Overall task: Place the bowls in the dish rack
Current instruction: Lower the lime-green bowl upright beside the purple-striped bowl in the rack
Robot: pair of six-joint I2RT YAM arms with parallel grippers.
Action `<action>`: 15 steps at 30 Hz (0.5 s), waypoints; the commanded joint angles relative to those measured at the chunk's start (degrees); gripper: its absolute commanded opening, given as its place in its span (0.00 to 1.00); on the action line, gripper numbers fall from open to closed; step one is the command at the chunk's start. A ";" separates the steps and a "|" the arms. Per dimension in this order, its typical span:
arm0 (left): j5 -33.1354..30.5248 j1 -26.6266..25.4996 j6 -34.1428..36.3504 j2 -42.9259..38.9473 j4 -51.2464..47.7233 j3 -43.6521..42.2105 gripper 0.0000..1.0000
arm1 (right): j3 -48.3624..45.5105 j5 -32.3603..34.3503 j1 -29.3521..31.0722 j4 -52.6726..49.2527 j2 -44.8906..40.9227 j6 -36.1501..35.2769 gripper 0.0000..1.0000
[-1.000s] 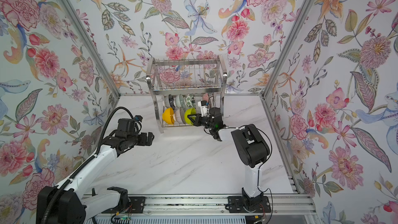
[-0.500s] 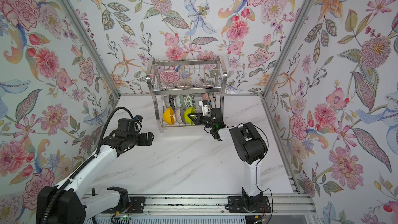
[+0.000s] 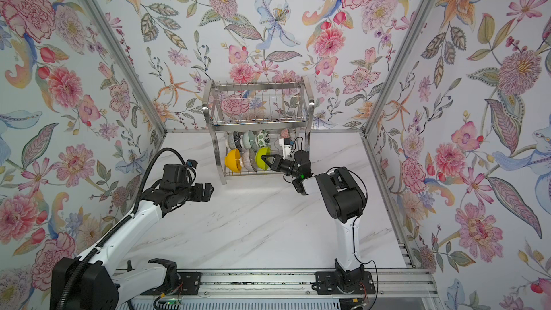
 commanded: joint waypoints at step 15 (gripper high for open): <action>0.78 -0.44 1.10 0.96 0.23 0.32 0.99 | 2.39 -1.08 -0.37 2.72 2.10 1.26 0.03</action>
